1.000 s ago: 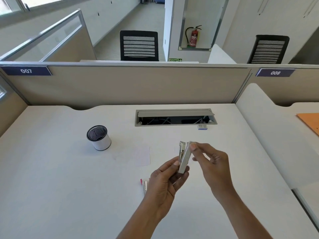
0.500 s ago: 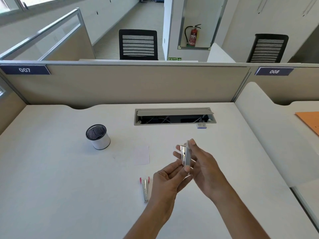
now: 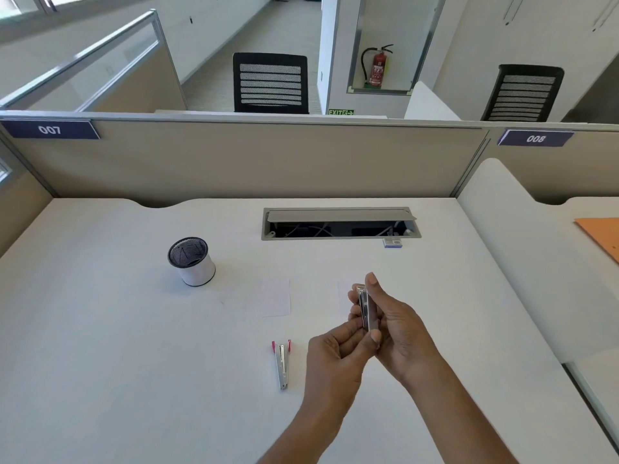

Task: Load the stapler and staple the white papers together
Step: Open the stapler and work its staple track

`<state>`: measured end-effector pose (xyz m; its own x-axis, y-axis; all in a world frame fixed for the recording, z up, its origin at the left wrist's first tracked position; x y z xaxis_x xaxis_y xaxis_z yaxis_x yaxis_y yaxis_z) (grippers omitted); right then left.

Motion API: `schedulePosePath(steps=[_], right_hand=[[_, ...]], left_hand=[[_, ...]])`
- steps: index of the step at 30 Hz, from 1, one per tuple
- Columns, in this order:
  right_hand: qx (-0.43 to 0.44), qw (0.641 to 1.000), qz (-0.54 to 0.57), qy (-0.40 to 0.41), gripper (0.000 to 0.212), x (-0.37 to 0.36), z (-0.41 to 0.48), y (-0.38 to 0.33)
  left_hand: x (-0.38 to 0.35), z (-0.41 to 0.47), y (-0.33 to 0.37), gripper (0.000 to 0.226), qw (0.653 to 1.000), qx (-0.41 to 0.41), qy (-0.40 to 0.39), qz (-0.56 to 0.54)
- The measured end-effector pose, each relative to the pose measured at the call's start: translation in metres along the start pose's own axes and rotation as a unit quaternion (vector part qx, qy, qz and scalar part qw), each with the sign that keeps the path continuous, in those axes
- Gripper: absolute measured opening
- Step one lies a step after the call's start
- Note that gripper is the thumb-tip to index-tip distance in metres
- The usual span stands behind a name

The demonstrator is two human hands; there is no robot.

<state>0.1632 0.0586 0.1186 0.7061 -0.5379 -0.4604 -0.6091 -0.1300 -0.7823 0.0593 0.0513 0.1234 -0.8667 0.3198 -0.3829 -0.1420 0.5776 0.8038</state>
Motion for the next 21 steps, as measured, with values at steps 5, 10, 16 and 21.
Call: schedulePosePath(steps=[5, 10, 16, 21], right_hand=[[-0.015, 1.0, 0.004, -0.005, 0.043, 0.002, 0.003, 0.006], [-0.019, 1.0, 0.004, 0.009, 0.047, 0.007, 0.004, 0.009], [-0.02, 1.0, 0.003, 0.02, 0.043, 0.011, 0.005, 0.013], [0.029, 0.998, -0.059, 0.001, 0.045, 0.01, 0.003, 0.003]], left_hand=[[0.001, 0.002, -0.007, 0.025, 1.0, 0.006, 0.007, 0.015], [0.003, 0.005, -0.013, 0.024, 1.0, 0.009, 0.011, 0.013], [0.005, 0.007, -0.021, 0.027, 1.0, 0.014, 0.011, 0.016], [0.004, 0.01, -0.019, 0.026, 1.0, 0.014, -0.001, -0.007]])
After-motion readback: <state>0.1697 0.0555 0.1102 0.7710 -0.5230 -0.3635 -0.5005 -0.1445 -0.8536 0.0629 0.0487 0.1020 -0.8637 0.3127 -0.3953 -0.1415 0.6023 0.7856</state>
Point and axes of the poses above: each hand's wrist, its own z-axis towards the middle knuckle, its own x-axis out of the back of the hand, y = z × x, the point moved 9 cm from there along z, towards the middle knuckle, and after that the axes turned 10 degrees about x, right-handed, at the moved point
